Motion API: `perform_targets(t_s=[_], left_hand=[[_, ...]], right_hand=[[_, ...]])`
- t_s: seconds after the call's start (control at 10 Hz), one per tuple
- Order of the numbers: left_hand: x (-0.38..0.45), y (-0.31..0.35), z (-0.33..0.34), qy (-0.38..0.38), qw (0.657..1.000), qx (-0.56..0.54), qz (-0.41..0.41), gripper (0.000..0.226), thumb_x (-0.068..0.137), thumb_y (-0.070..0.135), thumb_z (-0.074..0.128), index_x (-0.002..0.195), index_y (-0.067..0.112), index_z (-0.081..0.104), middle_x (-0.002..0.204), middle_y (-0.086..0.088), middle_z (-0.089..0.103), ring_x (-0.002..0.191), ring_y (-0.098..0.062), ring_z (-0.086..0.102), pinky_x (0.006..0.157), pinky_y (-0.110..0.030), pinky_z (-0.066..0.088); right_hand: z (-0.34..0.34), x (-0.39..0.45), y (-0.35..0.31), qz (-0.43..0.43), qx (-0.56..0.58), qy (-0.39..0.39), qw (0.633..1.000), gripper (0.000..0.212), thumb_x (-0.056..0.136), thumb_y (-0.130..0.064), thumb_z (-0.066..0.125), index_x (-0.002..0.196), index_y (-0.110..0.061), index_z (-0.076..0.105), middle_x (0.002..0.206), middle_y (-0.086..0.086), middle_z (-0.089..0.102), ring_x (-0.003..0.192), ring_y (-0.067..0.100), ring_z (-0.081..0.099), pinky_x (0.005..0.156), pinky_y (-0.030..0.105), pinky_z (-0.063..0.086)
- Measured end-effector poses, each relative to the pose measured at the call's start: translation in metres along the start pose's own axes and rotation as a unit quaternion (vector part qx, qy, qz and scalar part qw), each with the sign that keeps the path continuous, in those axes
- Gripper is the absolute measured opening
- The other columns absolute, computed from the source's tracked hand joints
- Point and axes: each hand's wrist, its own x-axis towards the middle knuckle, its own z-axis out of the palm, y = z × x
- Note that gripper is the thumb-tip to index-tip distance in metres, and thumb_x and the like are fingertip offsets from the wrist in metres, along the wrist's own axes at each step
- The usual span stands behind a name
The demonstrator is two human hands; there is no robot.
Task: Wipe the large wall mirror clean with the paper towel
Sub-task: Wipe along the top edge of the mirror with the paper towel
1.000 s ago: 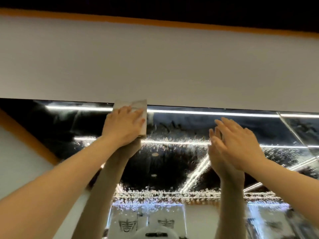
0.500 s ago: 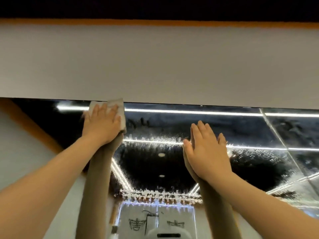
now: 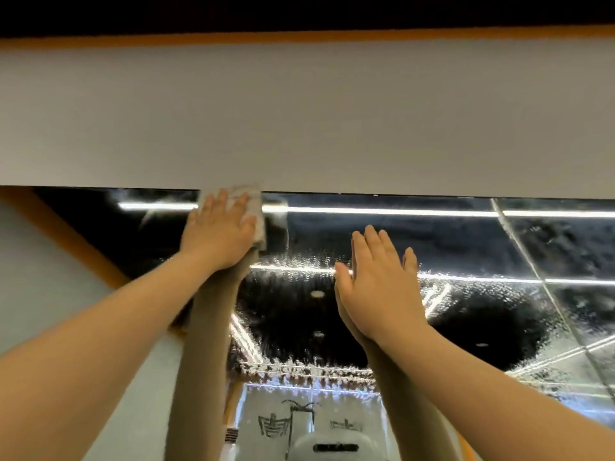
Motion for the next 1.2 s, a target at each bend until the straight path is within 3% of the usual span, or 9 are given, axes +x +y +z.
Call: perform_targets(t_s=[0.1, 0.3, 0.5, 0.7, 0.8, 1.1, 1.2], left_hand=[[0.004, -0.025, -0.003, 0.015, 0.998, 0.023, -0.059, 0.055, 0.102, 0.036, 0.026, 0.154, 0.019, 0.016, 0.157, -0.014, 0.017, 0.142, -0.036, 0.017, 0.113, -0.053, 0.02], [0.006, -0.006, -0.002, -0.031, 0.994, 0.002, -0.105, 0.058, 0.104, 0.039, 0.019, 0.156, 0.024, -0.002, 0.163, -0.005, -0.009, 0.149, -0.032, -0.007, 0.118, -0.052, -0.001], [0.001, 0.033, 0.001, -0.027, 0.998, 0.017, -0.051, 0.058, 0.104, 0.042, 0.016, 0.155, 0.024, -0.004, 0.163, -0.005, -0.011, 0.149, -0.033, -0.008, 0.119, -0.051, -0.002], [-0.017, 0.087, 0.009, -0.028, 0.997, 0.024, 0.068, 0.058, 0.104, 0.042, 0.014, 0.155, 0.024, -0.007, 0.162, -0.004, -0.014, 0.149, -0.028, -0.012, 0.118, -0.048, -0.006], [-0.013, 0.071, 0.008, -0.038, 0.995, 0.012, 0.093, 0.058, 0.104, 0.044, 0.015, 0.155, 0.028, -0.006, 0.162, -0.001, -0.013, 0.149, -0.025, -0.011, 0.118, -0.045, -0.005], [-0.01, 0.035, 0.002, -0.037, 0.999, 0.001, -0.007, 0.058, 0.104, 0.041, 0.016, 0.156, 0.025, -0.003, 0.163, -0.004, -0.012, 0.149, -0.027, -0.01, 0.119, -0.047, -0.005], [-0.01, 0.037, 0.002, -0.028, 1.0, 0.002, -0.004, 0.058, 0.104, 0.042, 0.016, 0.156, 0.025, -0.004, 0.163, -0.004, -0.013, 0.149, -0.027, -0.01, 0.119, -0.047, -0.005]], right_hand=[[0.001, -0.001, 0.0, -0.004, 0.011, 0.003, 1.0, 0.063, 0.103, -0.045, 0.018, 0.156, -0.017, -0.001, 0.163, 0.0, -0.01, 0.149, 0.016, -0.014, 0.118, 0.046, -0.01], [0.003, 0.0, 0.001, -0.011, 0.021, 0.009, 1.0, 0.063, 0.103, -0.044, 0.02, 0.156, -0.016, 0.0, 0.163, 0.001, -0.008, 0.149, 0.017, -0.013, 0.117, 0.046, -0.011], [0.004, 0.0, 0.001, -0.01, 0.023, 0.014, 1.0, 0.063, 0.103, -0.045, 0.02, 0.156, -0.017, 0.001, 0.163, 0.0, -0.007, 0.149, 0.016, -0.012, 0.117, 0.045, -0.012], [0.005, 0.001, 0.0, -0.005, 0.015, 0.024, 1.0, 0.063, 0.103, -0.045, 0.021, 0.156, -0.018, 0.003, 0.163, 0.0, -0.005, 0.149, 0.016, -0.01, 0.117, 0.046, -0.01], [0.005, 0.001, 0.0, -0.006, 0.021, 0.029, 0.999, 0.062, 0.103, -0.045, 0.022, 0.156, -0.018, 0.005, 0.163, -0.001, -0.004, 0.149, 0.015, -0.01, 0.118, 0.045, -0.01], [0.003, 0.004, 0.001, -0.014, 0.028, 0.014, 0.999, 0.062, 0.103, -0.044, 0.024, 0.156, -0.018, 0.005, 0.163, 0.0, -0.005, 0.149, 0.016, -0.01, 0.117, 0.045, -0.011], [-0.008, 0.004, 0.009, -0.043, 0.095, 0.001, 0.995, 0.06, 0.103, -0.042, 0.031, 0.155, -0.017, 0.015, 0.163, -0.001, 0.004, 0.149, 0.013, -0.004, 0.118, 0.041, -0.008]])
